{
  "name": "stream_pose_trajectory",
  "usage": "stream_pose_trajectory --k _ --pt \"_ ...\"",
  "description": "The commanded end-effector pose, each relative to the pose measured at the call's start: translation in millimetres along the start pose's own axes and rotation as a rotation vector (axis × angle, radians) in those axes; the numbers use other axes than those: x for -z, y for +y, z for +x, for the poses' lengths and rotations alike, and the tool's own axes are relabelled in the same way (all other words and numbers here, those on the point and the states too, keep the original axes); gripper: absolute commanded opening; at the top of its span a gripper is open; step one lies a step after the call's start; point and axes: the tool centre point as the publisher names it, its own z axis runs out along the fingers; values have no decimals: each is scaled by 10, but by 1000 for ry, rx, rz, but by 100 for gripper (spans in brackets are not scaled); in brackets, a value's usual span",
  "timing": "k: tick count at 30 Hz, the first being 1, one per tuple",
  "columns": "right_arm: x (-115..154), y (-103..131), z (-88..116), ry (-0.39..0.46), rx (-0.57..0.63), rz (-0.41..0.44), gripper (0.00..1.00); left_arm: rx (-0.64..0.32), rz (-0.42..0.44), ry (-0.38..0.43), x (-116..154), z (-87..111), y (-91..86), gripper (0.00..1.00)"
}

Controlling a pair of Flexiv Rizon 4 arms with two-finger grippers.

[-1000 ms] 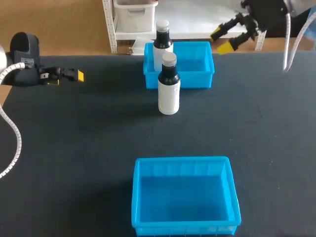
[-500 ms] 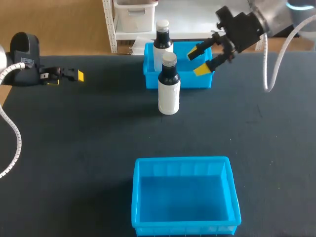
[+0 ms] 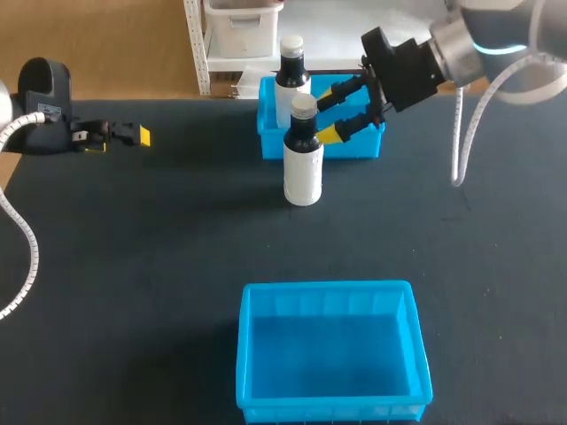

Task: Pick up the bottle, and place it in the far bin if it is heavy, or in the near bin if it is light.

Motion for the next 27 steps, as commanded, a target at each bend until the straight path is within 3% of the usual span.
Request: stream_pose_trajectory --k 1,27 --pt "-56 28 -4 -5 0 79 100 0 0 0 0 0 0 100" --pt "-303 -40 -73 -67 -20 -6 100 0 0 0 0 0 0 100"
